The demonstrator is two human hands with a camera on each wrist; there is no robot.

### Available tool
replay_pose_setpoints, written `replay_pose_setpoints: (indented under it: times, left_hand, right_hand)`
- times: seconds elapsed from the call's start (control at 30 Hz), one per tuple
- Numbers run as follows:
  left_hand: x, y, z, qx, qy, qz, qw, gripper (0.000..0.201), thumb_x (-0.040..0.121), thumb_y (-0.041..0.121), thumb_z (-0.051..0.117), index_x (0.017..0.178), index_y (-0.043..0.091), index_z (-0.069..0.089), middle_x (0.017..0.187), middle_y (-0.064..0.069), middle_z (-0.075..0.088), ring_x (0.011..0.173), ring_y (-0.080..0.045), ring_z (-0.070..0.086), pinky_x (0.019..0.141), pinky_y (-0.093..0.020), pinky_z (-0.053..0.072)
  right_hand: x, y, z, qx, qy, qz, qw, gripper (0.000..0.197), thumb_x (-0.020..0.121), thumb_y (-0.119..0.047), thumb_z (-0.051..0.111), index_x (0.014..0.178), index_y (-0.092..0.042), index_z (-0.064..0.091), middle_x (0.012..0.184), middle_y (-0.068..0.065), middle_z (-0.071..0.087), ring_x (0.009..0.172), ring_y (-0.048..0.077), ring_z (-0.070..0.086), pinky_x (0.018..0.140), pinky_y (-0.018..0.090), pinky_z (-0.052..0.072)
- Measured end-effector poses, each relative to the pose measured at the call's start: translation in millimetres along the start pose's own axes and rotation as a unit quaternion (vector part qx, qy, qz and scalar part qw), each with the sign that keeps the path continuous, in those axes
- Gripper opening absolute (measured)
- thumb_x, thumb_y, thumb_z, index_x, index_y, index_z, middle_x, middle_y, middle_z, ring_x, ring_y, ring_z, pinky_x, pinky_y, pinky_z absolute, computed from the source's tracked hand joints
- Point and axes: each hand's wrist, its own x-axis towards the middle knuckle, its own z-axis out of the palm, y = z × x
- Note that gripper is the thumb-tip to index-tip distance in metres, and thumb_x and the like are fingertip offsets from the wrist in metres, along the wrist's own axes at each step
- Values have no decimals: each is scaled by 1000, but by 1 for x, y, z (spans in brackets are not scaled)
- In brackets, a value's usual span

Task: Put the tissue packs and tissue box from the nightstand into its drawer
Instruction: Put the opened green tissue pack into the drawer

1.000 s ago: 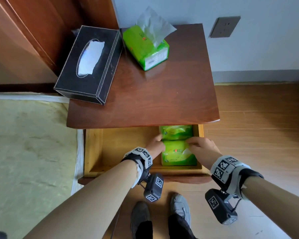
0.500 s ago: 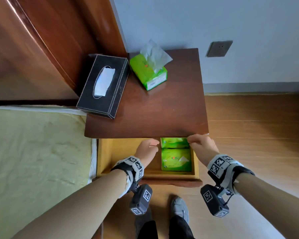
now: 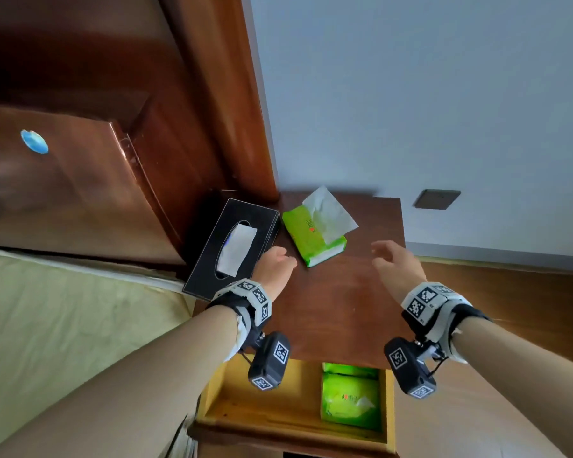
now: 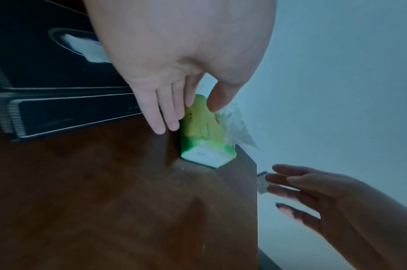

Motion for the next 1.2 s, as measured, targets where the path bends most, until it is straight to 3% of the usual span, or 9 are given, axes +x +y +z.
replay_pose_setpoints:
  times: [0.07, 0.1, 0.17, 0.2, 0.33, 0.4, 0.73, 0.87, 1.2]
  left_hand:
    - [26, 3, 1, -8, -2, -21, 1000, 67, 67, 36, 50, 129, 13, 55, 128, -11, 60, 122, -31, 56, 102, -50, 47]
    - [37, 7, 1, -11, -10, -34, 999, 50, 66, 36, 50, 112, 18, 60, 122, -11, 60, 120, -34, 57, 101, -51, 47]
    - [54, 12, 3, -15, -16, -44, 999, 13, 67, 35, 51, 77, 31, 43, 111, -10, 57, 115, -36, 58, 99, -54, 48]
    - [60, 15, 3, -22, -18, -47, 998, 17, 68, 34, 51, 72, 33, 35, 109, -10, 57, 113, -36, 59, 97, -54, 48]
    - [80, 25, 8, -37, -36, -47, 998, 15, 76, 27, 57, 90, 26, 50, 106, -4, 62, 106, -32, 59, 93, -53, 52]
    - [93, 24, 12, -54, -44, -56, 996, 35, 70, 31, 57, 103, 20, 54, 107, -4, 64, 105, -30, 60, 93, -53, 52]
    - [119, 7, 22, -136, -66, -118, 982, 65, 55, 44, 72, 110, 11, 63, 111, -11, 70, 103, -29, 67, 94, -52, 54]
    - [99, 4, 21, -179, -91, -147, 968, 36, 81, 17, 76, 113, 2, 67, 111, -17, 72, 102, -30, 69, 92, -50, 56]
    - [40, -36, 20, -158, -80, -103, 979, 15, 79, 2, 77, 85, 13, 69, 107, -18, 73, 100, -31, 70, 93, -46, 55]
  right_hand:
    - [25, -14, 5, 0, 9, -9, 1000, 42, 90, -15, 51, 130, -19, 58, 125, -1, 65, 114, 18, 59, 100, 34, 45]
    - [36, -21, 8, 2, 13, -10, 1000, 43, 89, -16, 52, 132, -19, 57, 128, -1, 63, 117, 19, 58, 102, 35, 44]
    - [57, -34, 17, 0, 14, -14, 1000, 44, 90, -19, 54, 134, -19, 56, 132, 0, 60, 120, 20, 57, 101, 33, 42]
    - [66, -39, 21, -9, 12, -19, 1000, 44, 91, -21, 53, 134, -18, 56, 134, 1, 58, 121, 21, 56, 100, 33, 41]
    - [95, -49, 38, -26, -9, -8, 1000, 40, 92, -24, 52, 131, -15, 59, 136, 6, 57, 124, 24, 53, 105, 38, 41]
    - [104, -50, 45, -36, -27, 1, 999, 37, 92, -26, 53, 126, -17, 64, 133, 5, 61, 122, 25, 56, 103, 38, 43]
    - [106, -42, 65, -40, -49, 22, 998, 33, 88, -36, 61, 119, -26, 67, 121, -4, 66, 100, 18, 64, 93, 36, 49]
    - [90, -30, 69, -22, -64, 21, 997, 29, 86, -31, 65, 114, -26, 68, 116, -1, 67, 98, 20, 64, 92, 38, 50]
    - [21, -1, 73, 52, -102, 49, 992, 25, 83, -30, 68, 107, -23, 70, 99, -1, 72, 88, 16, 67, 85, 38, 55]
